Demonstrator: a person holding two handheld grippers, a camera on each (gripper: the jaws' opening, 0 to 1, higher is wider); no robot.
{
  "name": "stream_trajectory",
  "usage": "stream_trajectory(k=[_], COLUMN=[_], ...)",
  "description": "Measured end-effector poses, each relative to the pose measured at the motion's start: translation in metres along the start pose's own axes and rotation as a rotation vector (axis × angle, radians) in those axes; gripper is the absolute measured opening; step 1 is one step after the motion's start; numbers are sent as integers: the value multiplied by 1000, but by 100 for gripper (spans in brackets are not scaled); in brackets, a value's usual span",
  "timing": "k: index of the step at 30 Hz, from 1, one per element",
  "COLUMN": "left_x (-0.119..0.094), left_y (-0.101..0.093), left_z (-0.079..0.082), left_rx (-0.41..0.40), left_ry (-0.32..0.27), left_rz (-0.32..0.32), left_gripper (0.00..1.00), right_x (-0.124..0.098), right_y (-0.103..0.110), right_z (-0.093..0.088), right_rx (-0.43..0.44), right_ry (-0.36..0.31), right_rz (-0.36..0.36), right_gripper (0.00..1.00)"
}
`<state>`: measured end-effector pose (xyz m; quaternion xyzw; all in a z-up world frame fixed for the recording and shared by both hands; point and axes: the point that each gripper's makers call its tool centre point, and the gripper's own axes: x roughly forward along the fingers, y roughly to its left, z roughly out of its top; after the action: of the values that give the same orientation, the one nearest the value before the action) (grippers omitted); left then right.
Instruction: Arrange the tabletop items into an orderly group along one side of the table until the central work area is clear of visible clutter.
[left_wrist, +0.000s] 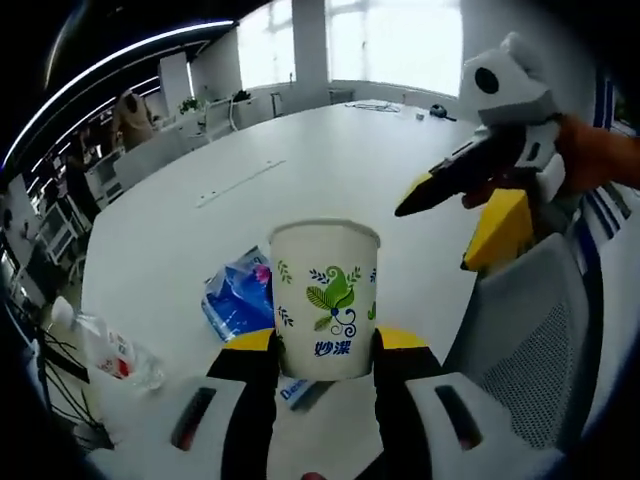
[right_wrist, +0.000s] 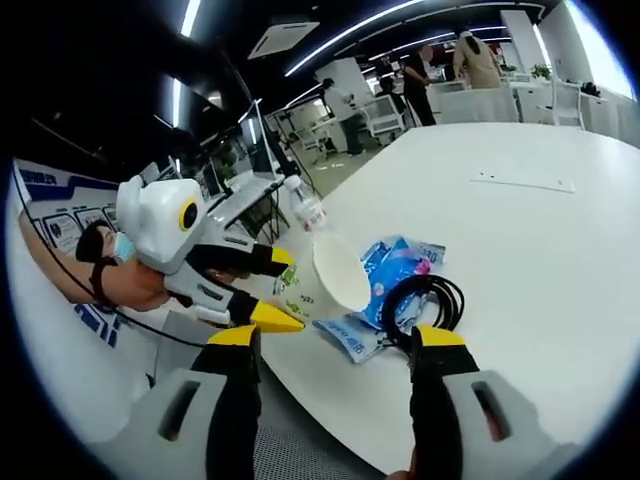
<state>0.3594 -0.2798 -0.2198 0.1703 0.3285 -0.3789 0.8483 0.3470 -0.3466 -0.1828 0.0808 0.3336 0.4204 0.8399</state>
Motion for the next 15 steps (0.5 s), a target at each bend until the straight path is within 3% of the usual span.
stream_trajectory(k=[7, 15], left_x=[3, 5], left_y=[-13, -24], left_z=[3, 7], left_rx=[46, 82], left_ry=[-1, -19], left_rz=[-31, -65], left_gripper=[37, 37], right_x=[9, 19], right_y=[8, 11], right_z=[8, 3], right_rx=[1, -6], right_ry=[-7, 21], right_rz=[40, 78], right_gripper=[55, 53])
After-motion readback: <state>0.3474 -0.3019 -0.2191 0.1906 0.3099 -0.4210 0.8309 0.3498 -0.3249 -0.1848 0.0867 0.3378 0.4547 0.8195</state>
